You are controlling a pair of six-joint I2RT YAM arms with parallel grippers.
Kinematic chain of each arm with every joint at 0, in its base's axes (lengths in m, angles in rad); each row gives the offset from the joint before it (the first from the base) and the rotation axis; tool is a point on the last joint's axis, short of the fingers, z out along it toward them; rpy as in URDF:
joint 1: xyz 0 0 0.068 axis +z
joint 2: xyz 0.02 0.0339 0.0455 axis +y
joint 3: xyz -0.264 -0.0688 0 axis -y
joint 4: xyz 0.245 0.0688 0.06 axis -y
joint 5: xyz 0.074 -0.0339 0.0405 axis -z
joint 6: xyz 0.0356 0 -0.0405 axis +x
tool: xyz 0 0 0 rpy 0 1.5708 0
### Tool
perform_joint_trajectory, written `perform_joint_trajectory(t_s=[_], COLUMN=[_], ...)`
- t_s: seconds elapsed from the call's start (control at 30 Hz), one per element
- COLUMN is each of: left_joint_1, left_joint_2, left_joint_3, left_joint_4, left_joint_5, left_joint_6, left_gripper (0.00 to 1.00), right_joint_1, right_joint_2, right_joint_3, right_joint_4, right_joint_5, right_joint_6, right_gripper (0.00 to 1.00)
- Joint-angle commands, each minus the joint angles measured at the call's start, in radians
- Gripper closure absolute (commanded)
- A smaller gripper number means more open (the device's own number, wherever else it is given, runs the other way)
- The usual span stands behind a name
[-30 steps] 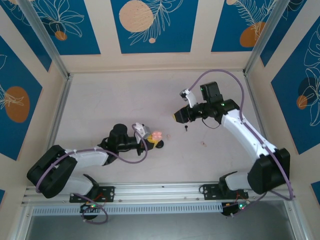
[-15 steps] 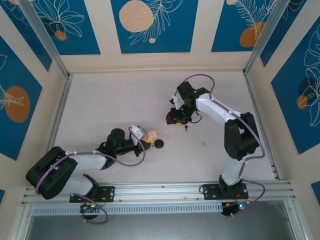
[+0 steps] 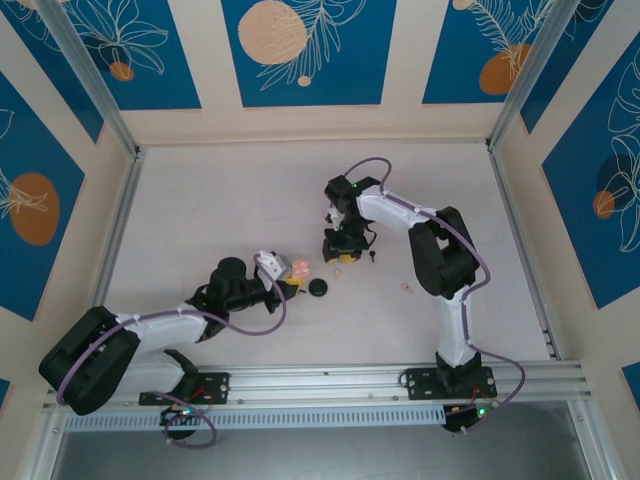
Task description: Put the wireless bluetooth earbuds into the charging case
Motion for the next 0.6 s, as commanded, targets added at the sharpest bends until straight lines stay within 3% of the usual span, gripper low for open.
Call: perform_joint_trajectory(t_s=[0.0, 0.57], left_joint_1=[0.012, 0.013], left_joint_2=[-0.017, -0.012], left_joint_3=[-0.003, -0.005], left_joint_4=[-0.025, -0.022], left_joint_5=[-0.003, 0.010], left_joint_6=[0.021, 0.010], left_gripper=[0.91, 0.91], right_joint_1=[0.007, 0.025], right_joint_2=[0.028, 0.078], right_joint_3=[0.029, 0.013], right_joint_4=[-0.054, -0.037], right_joint_5=[0.019, 0.009], right_joint_6=[0.023, 0.033], right_gripper=[0.63, 0.65])
